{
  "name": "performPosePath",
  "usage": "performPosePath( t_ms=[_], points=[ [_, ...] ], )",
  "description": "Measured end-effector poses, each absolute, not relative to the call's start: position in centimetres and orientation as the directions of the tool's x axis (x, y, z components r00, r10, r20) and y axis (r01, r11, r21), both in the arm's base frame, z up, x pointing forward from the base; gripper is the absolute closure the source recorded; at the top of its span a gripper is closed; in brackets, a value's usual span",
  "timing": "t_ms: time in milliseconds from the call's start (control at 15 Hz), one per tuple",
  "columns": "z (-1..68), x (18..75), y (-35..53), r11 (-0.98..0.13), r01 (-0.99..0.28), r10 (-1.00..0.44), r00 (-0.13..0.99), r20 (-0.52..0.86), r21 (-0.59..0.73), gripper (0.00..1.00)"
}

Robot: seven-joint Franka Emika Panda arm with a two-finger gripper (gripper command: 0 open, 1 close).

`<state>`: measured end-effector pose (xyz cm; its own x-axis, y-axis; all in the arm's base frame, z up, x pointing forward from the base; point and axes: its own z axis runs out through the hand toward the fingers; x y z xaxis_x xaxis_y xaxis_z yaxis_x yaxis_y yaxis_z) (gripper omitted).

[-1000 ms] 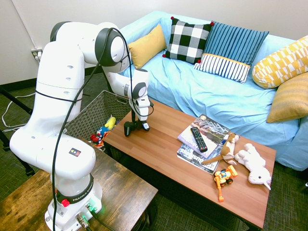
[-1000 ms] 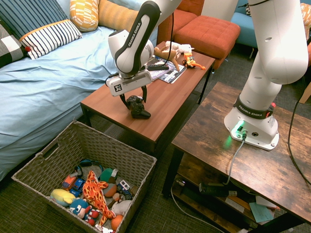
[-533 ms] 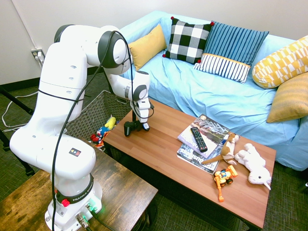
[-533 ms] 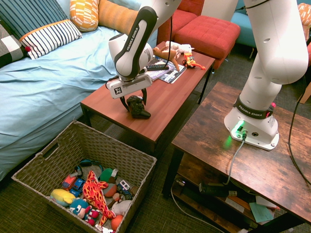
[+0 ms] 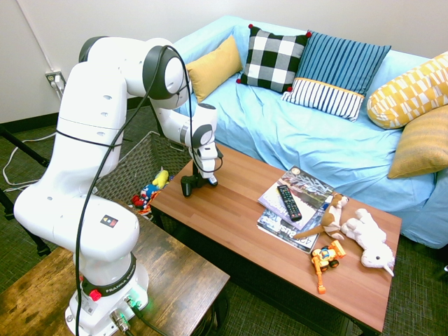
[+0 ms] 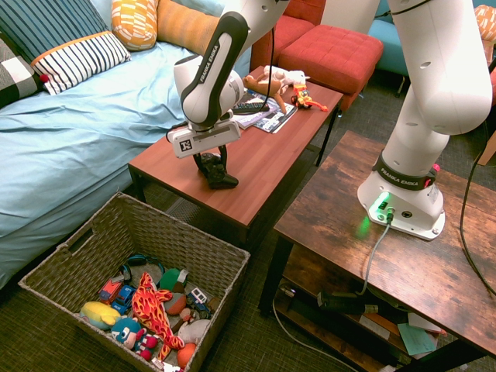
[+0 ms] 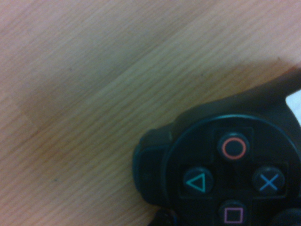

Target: Put the gamepad in the basket

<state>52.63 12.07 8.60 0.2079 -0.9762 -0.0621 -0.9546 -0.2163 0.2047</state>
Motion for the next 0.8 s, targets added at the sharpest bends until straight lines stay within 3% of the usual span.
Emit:
performPosePath(
  t_ms=[400, 800],
  points=[
    [13.2, 53.4, 13.0, -0.33, -0.939, -0.944, 0.325, -0.061, 0.1, 1.0],
    [20.5, 52.3, 25.3, -0.535, -0.845, -0.845, 0.535, 0.009, 0.021, 1.0]
  ],
)
